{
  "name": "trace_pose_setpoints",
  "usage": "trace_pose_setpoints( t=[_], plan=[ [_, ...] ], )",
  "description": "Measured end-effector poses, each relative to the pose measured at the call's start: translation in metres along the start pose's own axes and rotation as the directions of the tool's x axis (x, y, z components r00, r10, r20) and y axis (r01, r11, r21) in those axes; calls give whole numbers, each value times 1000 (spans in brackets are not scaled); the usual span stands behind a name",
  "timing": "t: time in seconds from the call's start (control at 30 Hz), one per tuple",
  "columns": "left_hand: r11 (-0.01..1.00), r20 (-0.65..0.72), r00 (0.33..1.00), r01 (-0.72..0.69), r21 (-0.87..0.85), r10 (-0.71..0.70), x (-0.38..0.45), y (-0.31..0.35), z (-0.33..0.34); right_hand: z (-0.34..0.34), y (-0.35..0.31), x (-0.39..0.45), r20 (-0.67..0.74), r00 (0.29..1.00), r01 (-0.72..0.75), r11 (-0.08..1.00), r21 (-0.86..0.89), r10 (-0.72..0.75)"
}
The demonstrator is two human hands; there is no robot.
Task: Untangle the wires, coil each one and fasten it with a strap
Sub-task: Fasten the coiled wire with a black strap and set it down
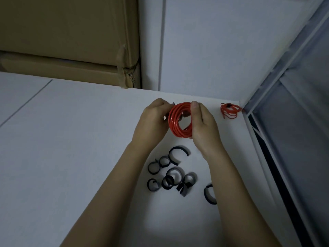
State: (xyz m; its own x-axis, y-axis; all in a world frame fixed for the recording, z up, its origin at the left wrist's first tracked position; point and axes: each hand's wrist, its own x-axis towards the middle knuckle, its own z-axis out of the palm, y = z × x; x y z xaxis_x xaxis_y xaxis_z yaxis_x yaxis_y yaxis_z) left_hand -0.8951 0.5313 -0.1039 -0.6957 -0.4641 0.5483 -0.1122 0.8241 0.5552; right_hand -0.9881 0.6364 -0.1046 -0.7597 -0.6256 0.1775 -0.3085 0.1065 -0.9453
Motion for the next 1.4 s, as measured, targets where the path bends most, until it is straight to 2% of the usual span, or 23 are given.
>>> trace_pose_setpoints(
  t=[0.2, 0.5, 0.63, 0.7, 0.8, 0.9, 1.0, 1.13, 1.2, 1.3, 1.4],
  plan=[
    [1000, -28, 1000, 7, -28, -8, 3, -6, -1, 2, 7, 2, -28, 1000, -12, 998, 66, 14],
    [992, -66, 992, 103, -69, -107, 6, -12, -10, -2, 2, 3, 149, 988, -57, 993, 106, 40],
    [973, -72, 987, 128, -190, -143, 9, -11, -14, -21, 0, 5, 102, 980, 179, 978, -105, -169],
    [960, -82, 987, 115, -256, -141, 11, -8, -17, -29, 0, 6, 123, 971, 227, 957, -183, -207],
    [963, -87, 992, 64, -263, -89, 11, -6, -21, -35, 0, 7, 169, 967, 230, 942, -245, -192],
    [992, -135, 989, -67, -106, 52, 12, -4, -23, -35, -7, 4, 233, 954, 257, 911, -323, -186],
    [980, -143, 970, -188, 63, 195, 11, 0, -25, -33, -18, -2, 255, 942, 316, 829, -462, -217],
    [963, -122, 959, -243, 114, 256, 9, 3, -25, -30, -26, -6, 246, 920, 393, 692, -606, -306],
    [957, -129, 952, -263, 118, 278, 9, 6, -25, -27, -27, -7, 240, 913, 405, 662, -630, -330],
    [965, -132, 956, -260, 33, 262, 11, 9, -25, -26, -26, -7, 225, 922, 384, 687, -617, -313],
    [968, -41, 998, -59, -243, 51, 11, 12, -25, -25, -24, -6, 215, 925, 379, 729, -570, -313]
  ],
)
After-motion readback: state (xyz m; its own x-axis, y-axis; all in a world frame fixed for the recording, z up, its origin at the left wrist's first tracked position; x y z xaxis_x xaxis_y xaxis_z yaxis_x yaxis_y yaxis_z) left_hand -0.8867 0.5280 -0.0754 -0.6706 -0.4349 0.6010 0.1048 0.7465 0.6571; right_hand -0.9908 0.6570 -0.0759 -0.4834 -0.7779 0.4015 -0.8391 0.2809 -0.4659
